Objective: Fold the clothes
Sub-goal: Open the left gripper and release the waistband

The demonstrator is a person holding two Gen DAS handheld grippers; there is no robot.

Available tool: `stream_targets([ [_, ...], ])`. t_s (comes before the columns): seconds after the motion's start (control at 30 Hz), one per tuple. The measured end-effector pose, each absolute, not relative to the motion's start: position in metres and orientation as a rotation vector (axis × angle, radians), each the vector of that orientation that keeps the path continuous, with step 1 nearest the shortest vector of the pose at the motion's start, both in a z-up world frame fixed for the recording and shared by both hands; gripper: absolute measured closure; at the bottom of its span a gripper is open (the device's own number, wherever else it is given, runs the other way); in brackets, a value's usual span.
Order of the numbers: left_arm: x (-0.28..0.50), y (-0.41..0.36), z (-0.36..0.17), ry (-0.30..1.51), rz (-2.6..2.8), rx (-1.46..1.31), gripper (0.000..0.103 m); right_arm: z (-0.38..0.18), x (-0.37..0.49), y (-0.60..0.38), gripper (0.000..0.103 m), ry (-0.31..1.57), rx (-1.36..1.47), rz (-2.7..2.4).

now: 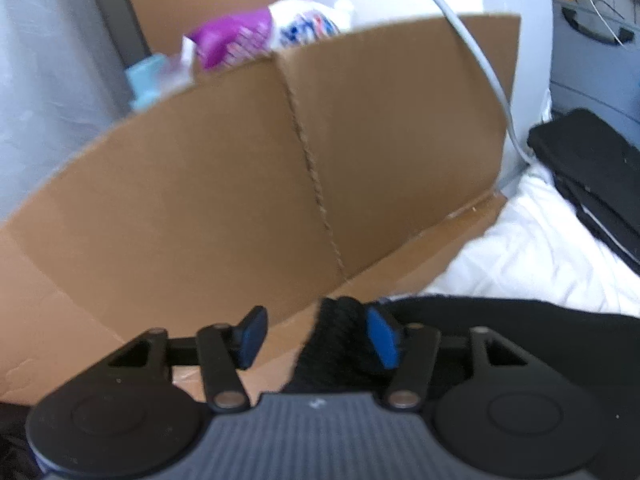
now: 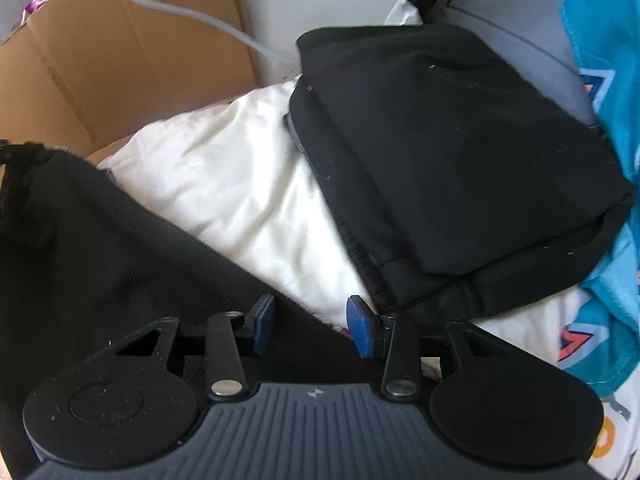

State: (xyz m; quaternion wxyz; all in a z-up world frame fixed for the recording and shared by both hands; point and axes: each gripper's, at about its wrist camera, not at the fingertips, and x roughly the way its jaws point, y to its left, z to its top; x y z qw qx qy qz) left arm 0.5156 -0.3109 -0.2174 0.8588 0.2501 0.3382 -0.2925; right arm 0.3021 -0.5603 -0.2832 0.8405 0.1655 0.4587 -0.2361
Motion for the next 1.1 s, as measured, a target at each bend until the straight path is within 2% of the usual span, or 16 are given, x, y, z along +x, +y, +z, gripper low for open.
stream_targets([
  [0.07,0.514,-0.301,-0.206,0.705,-0.592,0.513,0.037,-0.273,0.300,-0.559,0.057,0.924,0.354,-0.491],
  [0.2,0.502,-0.279,-0.193,0.709,-0.604,0.490,0.039,-0.256,0.299,-0.550,0.057,0.823,0.426,-0.368],
  [0.27,0.494,-0.271,-0.192,0.719,-0.625,0.494,0.043,-0.257,0.302,-0.542,0.057,0.826,0.469,-0.282],
  [0.33,0.486,-0.267,-0.198,0.743,-0.648,0.498,0.055,-0.259,0.306,-0.533,0.059,0.842,0.467,-0.230],
  [0.47,0.476,-0.260,-0.218,0.802,-0.670,0.501,0.064,-0.265,0.310,-0.525,0.058,0.885,0.433,-0.211],
  [0.67,0.484,-0.259,-0.253,0.837,-0.621,0.534,0.062,-0.278,0.312,-0.528,0.059,0.956,0.415,-0.236],
  [0.77,0.495,-0.260,-0.264,0.822,-0.591,0.533,0.059,-0.282,0.313,-0.532,0.059,0.978,0.408,-0.260],
  [0.83,0.501,-0.259,-0.267,0.816,-0.580,0.532,0.048,-0.285,0.314,-0.534,0.060,0.983,0.402,-0.271],
  [0.97,0.509,-0.257,-0.258,0.821,-0.606,0.538,0.048,-0.283,0.314,-0.535,0.060,0.982,0.395,-0.279],
  [1.07,0.507,-0.258,-0.245,0.799,-0.646,0.508,0.059,-0.280,0.314,-0.537,0.059,0.967,0.426,-0.271],
  [1.1,0.505,-0.258,-0.241,0.790,-0.660,0.496,0.069,-0.278,0.313,-0.537,0.059,0.959,0.438,-0.264],
])
